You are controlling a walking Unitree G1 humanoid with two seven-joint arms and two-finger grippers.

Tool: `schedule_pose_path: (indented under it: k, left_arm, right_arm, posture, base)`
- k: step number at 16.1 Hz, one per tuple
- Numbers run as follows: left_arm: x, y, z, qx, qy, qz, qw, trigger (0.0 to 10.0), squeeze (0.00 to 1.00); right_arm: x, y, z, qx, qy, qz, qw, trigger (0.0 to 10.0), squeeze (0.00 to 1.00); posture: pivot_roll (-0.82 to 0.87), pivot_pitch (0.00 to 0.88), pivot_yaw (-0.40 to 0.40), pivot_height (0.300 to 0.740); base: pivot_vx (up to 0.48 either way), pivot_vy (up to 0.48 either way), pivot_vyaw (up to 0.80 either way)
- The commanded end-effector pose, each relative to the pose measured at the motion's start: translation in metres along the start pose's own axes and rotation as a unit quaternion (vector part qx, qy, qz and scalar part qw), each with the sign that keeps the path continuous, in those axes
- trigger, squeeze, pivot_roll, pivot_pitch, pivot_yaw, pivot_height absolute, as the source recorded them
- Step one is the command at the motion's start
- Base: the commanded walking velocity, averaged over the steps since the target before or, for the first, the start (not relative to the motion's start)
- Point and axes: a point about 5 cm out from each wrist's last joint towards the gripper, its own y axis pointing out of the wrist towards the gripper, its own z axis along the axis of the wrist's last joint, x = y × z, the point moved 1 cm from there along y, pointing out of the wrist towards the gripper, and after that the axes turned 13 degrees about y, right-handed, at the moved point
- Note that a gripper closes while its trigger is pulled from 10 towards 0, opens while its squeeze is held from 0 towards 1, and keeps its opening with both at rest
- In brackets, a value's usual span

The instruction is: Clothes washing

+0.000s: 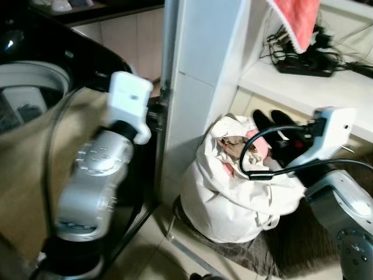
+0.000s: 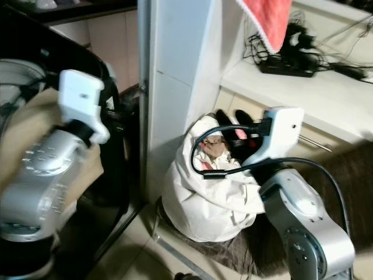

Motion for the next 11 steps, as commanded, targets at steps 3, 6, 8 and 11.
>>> schedule_pose_path:
  k: [3, 6, 8, 11]
  left_arm:
    - [0.0111, 0.0026, 0.0089, 0.016, 0.025, -0.020, 0.999, 10.0, 0.00]
    - [0.0116, 0.0024, 0.0089, 0.016, 0.029, -0.022, 0.999, 10.0, 0.00]
    - [0.0118, 0.0025, 0.0086, 0.016, 0.032, -0.021, 0.999, 10.0, 0.00]
    - [0.0115, 0.0021, 0.0067, 0.012, 0.014, -0.017, 1.000, 10.0, 0.00]
  right_arm:
    - [0.0063, -0.0014, 0.0024, 0.002, -0.005, -0.015, 1.000, 10.0, 0.00]
    - [0.0063, -0.0012, 0.0022, 0.003, -0.004, -0.016, 1.000, 10.0, 0.00]
    - [0.0062, -0.0014, 0.0018, 0.003, -0.003, -0.016, 1.000, 10.0, 0.00]
    - [0.0064, -0.0018, 0.0010, 0.001, -0.003, -0.016, 1.000, 10.0, 0.00]
  posture:
    - [-0.11, 0.007, -0.097, 0.740]
    - [-0.11, 0.002, -0.096, 0.740]
    - [-0.11, 0.000, -0.095, 0.740]
    - [-0.11, 0.000, -0.093, 0.740]
  base:
    - [0.000, -0.426, -0.27]
    - [0.000, -0.480, 0.00]
    - [0.000, -0.480, 0.00]
    - [0.000, 0.000, 0.00]
